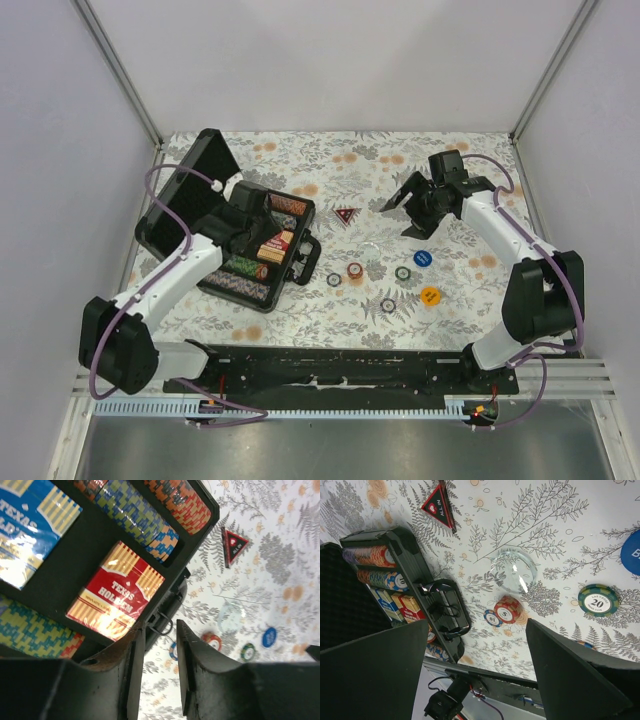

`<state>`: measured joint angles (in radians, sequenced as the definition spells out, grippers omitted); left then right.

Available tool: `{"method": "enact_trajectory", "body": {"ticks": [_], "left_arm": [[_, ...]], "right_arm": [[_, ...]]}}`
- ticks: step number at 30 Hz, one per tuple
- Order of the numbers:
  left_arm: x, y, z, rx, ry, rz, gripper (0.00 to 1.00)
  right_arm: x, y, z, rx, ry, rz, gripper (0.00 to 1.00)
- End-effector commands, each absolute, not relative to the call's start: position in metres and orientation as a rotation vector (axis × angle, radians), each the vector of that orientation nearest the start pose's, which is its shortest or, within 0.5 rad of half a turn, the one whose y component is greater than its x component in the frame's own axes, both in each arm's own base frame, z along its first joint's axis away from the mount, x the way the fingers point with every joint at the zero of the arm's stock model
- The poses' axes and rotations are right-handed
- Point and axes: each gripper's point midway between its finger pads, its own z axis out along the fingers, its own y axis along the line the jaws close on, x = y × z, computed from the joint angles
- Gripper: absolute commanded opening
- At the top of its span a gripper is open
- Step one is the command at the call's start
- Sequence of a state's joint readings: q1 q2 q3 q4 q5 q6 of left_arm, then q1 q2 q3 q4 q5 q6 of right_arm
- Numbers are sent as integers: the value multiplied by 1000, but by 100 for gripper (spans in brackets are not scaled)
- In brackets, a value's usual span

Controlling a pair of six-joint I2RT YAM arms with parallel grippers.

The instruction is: Pack up texas hold em set

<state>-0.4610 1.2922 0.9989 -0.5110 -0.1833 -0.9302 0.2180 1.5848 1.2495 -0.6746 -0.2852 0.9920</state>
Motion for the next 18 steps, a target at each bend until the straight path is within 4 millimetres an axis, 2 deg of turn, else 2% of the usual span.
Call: {"method": "enact_trajectory", "body": {"ticks": [1, 4, 8, 18], "left_arm": [[338, -153, 153, -447, 2292, -277, 35], [338, -151, 139, -382, 2330, -216, 30], [333, -142, 119, -367, 2399, -112, 22], [311, -132, 64, -409, 2554, 20, 18]], "right_arm": [[357, 158, 155, 786, 2575, 737, 84], [356, 155, 151, 734, 2595, 712, 70], [353, 148, 145, 686, 2619, 638, 63], [352, 143, 134, 670, 2652, 586, 60]]}}
